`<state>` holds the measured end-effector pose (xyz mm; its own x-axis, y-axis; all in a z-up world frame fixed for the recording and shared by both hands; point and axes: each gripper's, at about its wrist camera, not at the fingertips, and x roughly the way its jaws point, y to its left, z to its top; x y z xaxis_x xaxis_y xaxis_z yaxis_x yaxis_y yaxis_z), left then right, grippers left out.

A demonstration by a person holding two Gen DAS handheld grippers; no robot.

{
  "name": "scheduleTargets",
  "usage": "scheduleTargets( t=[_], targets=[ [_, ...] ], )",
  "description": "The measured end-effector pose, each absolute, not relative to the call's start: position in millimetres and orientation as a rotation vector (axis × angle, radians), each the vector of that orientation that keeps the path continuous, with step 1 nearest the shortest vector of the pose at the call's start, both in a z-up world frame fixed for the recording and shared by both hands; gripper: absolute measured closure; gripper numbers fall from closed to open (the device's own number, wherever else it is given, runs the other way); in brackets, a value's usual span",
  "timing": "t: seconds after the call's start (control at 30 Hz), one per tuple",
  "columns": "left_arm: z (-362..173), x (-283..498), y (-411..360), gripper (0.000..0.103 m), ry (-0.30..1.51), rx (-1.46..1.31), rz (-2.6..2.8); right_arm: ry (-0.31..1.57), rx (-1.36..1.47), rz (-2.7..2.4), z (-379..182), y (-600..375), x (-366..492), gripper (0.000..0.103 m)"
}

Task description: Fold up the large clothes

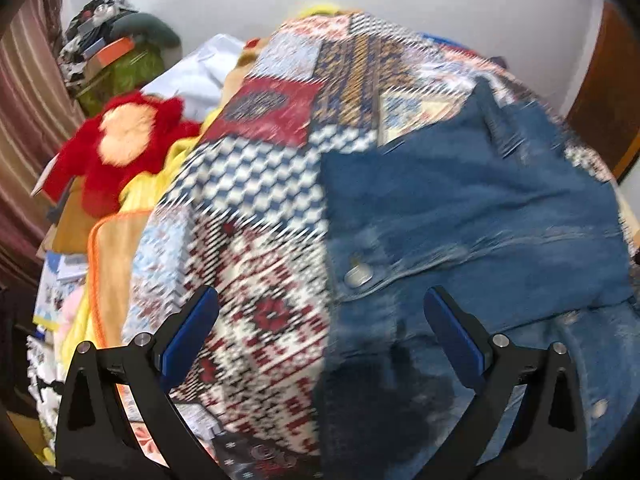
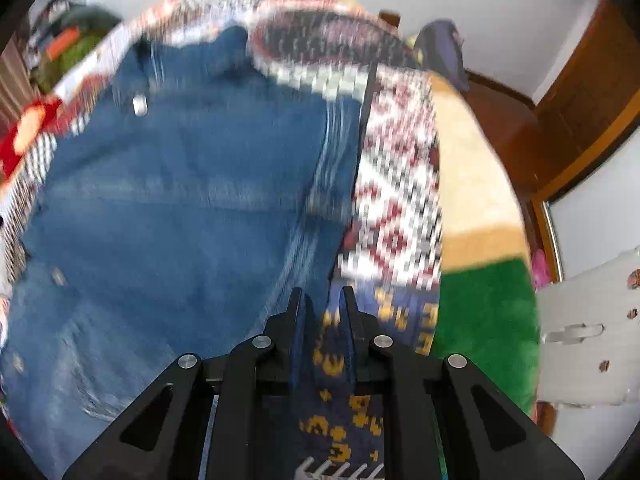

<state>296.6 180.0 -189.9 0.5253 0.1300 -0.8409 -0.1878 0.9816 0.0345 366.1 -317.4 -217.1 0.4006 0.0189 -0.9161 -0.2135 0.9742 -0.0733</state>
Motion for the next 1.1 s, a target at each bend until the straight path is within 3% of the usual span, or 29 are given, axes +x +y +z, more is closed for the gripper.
scheduleTargets(
  t=[0.13, 0.3, 0.5, 0.57, 0.63, 0.83, 1.1],
  targets=[
    [-196.6, 319.4, 147.9, 0.0, 1.009, -0.046, 0.132, 1.121, -0.195, 0.184, -209.4, -297.5, 381.9, 0.091],
    [-226.2, 339.0, 110.5, 0.0, 1.073, 0.011, 0.059, 1.151, -0.355, 0.12, -250.1, -274.2, 400.4, 0.091],
    [-252.2, 332.4, 102.4, 0.0, 1.107, 0.069, 0.045, 1.087, -0.357, 0.146, -252.7, -284.3, 391.7, 0.089],
    [-252.0, 328.4, 109.9, 0.0, 1.113, 0.058, 0.046, 1.083, -0.347, 0.139, -252.5, -287.5, 391.3, 0.076],
    [-253.4, 324.3, 117.7, 0.0, 1.122, 0.048, 0.057, 1.053, -0.392, 0.056, -251.6, -292.8, 392.6, 0.025],
    [-243.5, 307.9, 151.1, 0.0, 1.115, 0.028, 0.156, 1.047, -0.323, 0.055, -243.2, -311.6, 385.7, 0.023],
    [-206.2, 314.3, 202.3, 0.0, 0.947, -0.027, 0.285, 1.001, -0.228, 0.1, -217.1, -314.0, 393.6, 0.023]
  ],
)
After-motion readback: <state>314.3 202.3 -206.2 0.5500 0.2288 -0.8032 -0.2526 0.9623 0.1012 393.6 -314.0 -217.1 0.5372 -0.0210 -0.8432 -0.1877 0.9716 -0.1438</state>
